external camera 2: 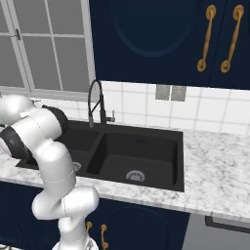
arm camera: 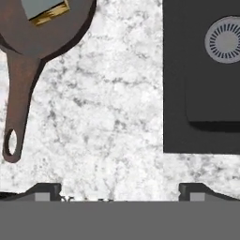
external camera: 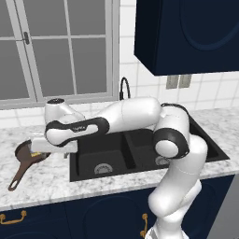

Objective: Pick the pan and sponge and place them into the sink. Then turn on the water.

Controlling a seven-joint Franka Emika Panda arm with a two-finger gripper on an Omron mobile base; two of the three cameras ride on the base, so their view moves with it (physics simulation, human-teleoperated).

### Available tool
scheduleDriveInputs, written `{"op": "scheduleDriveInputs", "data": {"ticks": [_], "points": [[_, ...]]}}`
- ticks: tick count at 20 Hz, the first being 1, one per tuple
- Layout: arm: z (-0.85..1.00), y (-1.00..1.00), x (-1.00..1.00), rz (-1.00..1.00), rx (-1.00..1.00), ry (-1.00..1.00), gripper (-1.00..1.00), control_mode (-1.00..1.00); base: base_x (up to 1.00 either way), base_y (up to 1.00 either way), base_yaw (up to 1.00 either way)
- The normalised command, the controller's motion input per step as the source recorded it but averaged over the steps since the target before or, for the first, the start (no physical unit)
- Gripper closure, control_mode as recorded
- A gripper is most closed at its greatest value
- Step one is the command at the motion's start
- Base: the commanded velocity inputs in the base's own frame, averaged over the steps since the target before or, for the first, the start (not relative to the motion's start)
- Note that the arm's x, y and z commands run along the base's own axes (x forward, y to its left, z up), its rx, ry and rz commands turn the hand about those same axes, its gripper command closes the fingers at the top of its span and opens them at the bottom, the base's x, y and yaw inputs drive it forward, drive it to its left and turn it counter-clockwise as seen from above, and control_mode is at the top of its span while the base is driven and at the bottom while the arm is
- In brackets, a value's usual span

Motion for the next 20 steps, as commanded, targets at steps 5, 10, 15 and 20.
{"op": "scheduleDriveInputs", "data": {"ticks": [5, 10, 15, 20], "points": [[0.0, 0.51, -0.04, -0.29, 0.09, 0.06, -1.0, -1.0, 0.0, 0.0, 0.0], [0.0, 0.53, 0.0, -0.06, -0.01, 0.0, -1.0, -1.0, 0.0, 0.0, 0.0], [0.18, 0.53, 0.16, -0.06, -0.04, 0.08, -1.0, -1.0, 0.0, 0.0, 0.0], [0.01, 0.38, 0.01, -0.01, -0.05, 0.04, -1.0, -1.0, 0.0, 0.0, 0.0]]}}
